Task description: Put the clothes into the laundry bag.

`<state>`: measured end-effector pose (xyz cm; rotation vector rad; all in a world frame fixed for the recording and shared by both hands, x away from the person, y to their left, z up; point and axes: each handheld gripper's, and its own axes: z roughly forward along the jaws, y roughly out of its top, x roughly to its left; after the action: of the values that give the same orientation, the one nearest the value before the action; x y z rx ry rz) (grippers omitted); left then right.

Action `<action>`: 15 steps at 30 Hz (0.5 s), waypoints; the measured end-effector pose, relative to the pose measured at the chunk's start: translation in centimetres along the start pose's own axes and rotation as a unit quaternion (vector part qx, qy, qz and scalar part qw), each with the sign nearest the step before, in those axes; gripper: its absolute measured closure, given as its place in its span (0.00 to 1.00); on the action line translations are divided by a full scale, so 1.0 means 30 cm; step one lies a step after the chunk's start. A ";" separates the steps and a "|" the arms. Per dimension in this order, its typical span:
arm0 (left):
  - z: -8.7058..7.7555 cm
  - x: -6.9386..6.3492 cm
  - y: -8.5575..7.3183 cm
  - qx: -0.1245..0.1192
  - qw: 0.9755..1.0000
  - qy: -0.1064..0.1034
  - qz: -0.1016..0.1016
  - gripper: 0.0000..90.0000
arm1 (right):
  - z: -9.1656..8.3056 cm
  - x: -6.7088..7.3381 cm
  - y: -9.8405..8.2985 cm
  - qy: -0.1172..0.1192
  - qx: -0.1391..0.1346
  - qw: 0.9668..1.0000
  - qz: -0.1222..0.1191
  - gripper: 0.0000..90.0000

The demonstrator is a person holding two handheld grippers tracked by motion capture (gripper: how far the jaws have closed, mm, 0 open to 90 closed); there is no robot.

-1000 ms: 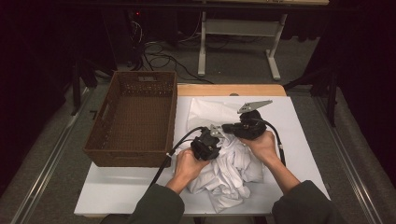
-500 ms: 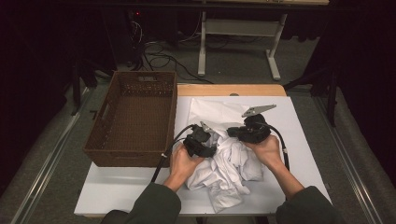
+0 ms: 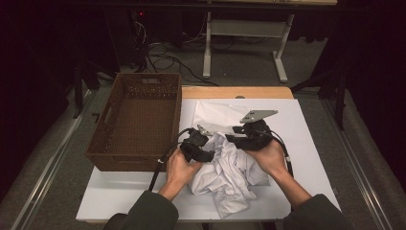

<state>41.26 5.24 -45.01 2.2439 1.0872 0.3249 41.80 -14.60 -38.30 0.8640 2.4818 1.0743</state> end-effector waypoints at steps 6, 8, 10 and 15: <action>-0.040 0.012 -0.006 -0.038 0.999 0.010 0.004 0.53 | 0.146 0.005 -0.042 -0.006 0.056 0.998 0.023 0.48; -0.038 0.015 -0.005 -0.032 0.999 0.010 0.002 0.53 | 0.186 -0.006 -0.060 -0.015 0.078 0.997 0.024 0.44; -0.032 0.014 -0.003 -0.027 1.000 0.013 0.005 0.53 | 0.224 -0.019 -0.090 -0.019 0.110 0.993 0.032 0.43; -0.022 0.007 0.014 -0.019 1.000 0.020 0.011 0.53 | 0.221 -0.021 -0.155 0.000 0.118 0.993 -0.001 0.82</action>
<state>41.34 5.48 -44.23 2.2247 1.0691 0.3974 43.61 -13.83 -46.18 0.9262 2.6459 0.7901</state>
